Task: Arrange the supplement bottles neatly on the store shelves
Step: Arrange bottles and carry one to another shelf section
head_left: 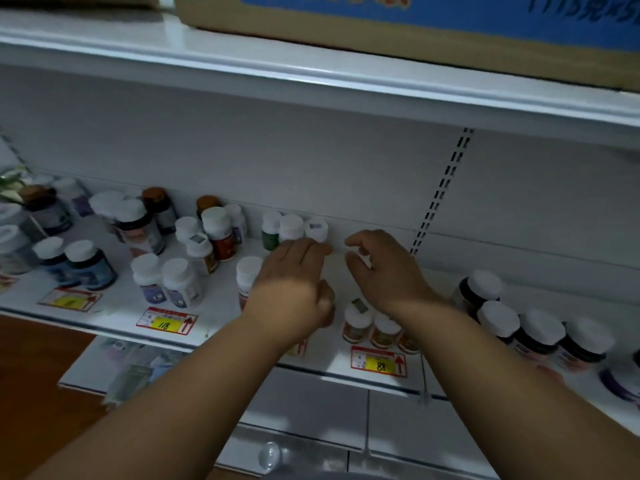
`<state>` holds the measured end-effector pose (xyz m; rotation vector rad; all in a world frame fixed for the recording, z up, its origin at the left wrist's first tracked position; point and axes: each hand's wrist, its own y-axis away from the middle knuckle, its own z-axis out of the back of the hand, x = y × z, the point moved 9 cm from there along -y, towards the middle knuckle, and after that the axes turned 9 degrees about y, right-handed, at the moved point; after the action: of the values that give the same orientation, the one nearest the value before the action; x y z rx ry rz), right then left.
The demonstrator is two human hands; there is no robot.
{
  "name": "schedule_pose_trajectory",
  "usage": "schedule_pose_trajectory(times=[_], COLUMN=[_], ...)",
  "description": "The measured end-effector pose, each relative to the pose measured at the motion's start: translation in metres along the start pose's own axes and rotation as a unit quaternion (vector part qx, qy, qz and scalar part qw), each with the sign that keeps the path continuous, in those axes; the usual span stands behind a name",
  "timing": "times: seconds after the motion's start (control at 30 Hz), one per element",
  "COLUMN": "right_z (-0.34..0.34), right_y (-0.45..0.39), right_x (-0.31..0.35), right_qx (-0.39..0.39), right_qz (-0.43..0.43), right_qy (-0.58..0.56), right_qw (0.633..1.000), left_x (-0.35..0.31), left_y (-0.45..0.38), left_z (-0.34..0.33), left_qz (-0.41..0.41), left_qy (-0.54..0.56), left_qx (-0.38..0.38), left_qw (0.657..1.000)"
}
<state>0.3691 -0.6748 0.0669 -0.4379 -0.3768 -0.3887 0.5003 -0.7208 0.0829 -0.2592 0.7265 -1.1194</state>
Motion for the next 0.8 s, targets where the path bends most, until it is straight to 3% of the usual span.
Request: schedule_pose_trajectory(times=[0.1, 0.3, 0.57, 0.8], right_z=[-0.033, -0.109, -0.122, -0.112], right_y=[-0.051, -0.123, -0.127, -0.111], right_x=[0.029, 0.043, 0.039, 0.062], right_qx=[0.055, 0.198, 0.193, 0.171], right_qz=[0.02, 0.002, -0.034, -0.033], right_qy=[0.024, 0.134, 0.157, 0.105], right_qw=[0.998, 0.971, 0.968, 0.979], left_x=[0.039, 0.114, 0.153, 0.165], left_y=[-0.006, -0.009, 0.016, 0.024], left_z=[0.031, 0.037, 0.005, -0.005], left_qz=[0.016, 0.073, 0.057, 0.079], left_qy=[-0.007, 0.046, 0.087, 0.118], left_qx=[-0.012, 0.081, 0.239, 0.246], left_qw=[1.0, 0.993, 0.965, 0.959])
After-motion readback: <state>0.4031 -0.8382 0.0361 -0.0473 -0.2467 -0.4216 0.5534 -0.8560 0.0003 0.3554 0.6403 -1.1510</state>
